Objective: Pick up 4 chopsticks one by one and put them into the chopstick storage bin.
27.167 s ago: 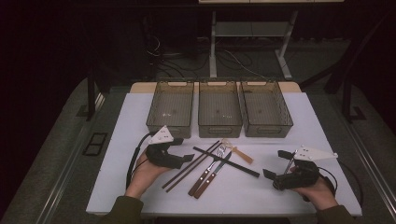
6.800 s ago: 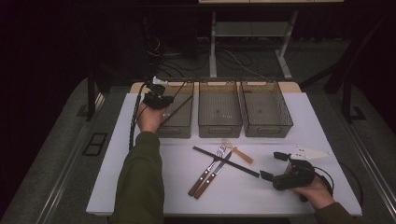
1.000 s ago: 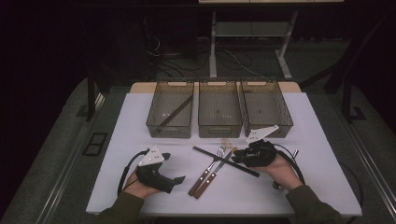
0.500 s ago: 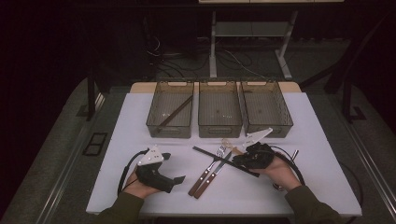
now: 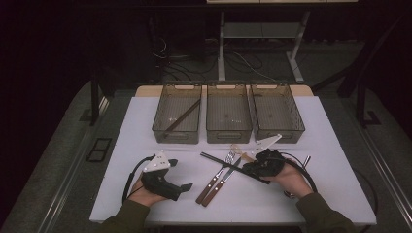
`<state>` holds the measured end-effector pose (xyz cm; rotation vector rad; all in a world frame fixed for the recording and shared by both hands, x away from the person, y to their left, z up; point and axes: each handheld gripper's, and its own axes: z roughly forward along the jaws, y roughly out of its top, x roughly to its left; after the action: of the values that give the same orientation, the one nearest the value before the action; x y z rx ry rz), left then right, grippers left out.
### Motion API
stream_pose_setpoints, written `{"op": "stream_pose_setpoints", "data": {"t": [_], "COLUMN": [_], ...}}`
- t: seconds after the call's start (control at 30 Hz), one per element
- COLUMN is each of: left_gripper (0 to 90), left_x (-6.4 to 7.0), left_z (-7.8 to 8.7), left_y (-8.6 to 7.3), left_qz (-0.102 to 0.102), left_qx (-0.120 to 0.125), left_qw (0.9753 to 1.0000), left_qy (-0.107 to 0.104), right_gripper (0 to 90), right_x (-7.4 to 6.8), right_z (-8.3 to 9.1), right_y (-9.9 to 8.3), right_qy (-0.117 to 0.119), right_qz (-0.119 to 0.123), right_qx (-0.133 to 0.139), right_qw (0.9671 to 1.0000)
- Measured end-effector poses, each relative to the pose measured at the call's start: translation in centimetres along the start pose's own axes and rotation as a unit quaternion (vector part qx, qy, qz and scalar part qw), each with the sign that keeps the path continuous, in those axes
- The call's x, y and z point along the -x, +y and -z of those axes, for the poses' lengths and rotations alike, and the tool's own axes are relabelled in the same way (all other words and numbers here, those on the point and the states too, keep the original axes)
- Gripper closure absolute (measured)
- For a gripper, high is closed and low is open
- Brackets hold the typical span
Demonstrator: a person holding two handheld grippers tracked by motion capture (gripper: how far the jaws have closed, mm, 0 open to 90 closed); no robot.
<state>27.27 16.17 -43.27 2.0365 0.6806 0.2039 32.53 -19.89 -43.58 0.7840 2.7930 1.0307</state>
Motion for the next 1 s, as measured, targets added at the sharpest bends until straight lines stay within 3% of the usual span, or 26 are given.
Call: {"op": "stream_pose_setpoints", "data": {"t": [0.27,0.5,1.0], "left_gripper": [0.0,0.0,0.0], "left_x": [0.02,0.01,0.03], "left_z": [-0.04,-0.07,-0.08], "left_y": [-0.01,-0.03,-0.02], "left_qz": [0.000,-0.001,-0.003], "left_qx": [0.001,0.000,0.001], "left_qw": [1.0000,1.0000,1.0000], "left_qy": [-0.001,-0.001,-0.003], "right_gripper": [83.1,83.8,85.8], "right_x": [0.07,0.06,-0.14], "right_z": [-0.28,-0.48,-0.48], "right_y": [-0.17,-0.34,-0.37], "right_qy": [-0.005,-0.014,-0.014], "right_qz": [0.004,0.022,0.018], "right_qx": [-0.006,-0.011,-0.008], "right_qw": [1.0000,0.9996,0.9997]}}
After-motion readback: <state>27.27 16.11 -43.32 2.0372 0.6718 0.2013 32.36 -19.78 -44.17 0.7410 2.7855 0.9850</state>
